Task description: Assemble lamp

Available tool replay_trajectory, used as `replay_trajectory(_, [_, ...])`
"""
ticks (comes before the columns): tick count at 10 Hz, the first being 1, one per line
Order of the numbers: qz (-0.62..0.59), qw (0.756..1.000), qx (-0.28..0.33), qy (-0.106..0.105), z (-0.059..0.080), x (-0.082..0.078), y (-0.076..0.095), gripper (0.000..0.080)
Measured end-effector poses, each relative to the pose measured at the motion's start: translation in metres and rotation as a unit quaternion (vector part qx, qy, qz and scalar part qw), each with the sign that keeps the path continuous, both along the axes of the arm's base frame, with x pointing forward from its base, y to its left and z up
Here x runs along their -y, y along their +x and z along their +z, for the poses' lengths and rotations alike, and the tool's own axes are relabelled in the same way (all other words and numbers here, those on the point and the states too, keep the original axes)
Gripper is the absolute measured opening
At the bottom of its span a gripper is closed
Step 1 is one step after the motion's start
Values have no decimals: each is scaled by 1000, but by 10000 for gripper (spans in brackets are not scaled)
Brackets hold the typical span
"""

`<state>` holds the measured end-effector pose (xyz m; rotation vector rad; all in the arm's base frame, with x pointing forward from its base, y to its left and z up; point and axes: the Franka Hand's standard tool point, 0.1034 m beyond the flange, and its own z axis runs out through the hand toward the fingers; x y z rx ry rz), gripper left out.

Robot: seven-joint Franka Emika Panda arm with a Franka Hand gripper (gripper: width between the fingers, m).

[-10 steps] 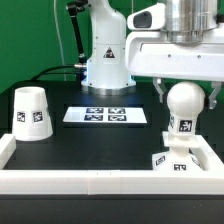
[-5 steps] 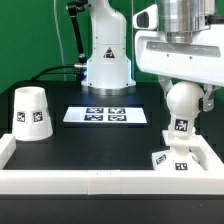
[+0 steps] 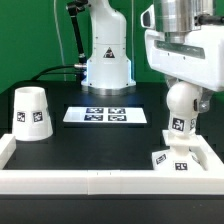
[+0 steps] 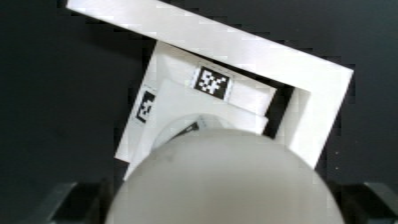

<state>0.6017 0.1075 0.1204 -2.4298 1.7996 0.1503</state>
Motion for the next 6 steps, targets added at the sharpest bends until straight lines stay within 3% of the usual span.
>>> replay_trajectory(2, [50, 999, 7, -2, 0, 1, 0, 696])
replay_trajectory(4, [99, 995, 14, -7, 1, 1, 0, 698])
replay_trajectory(6, [215, 976, 28, -20, 1, 0, -2, 698])
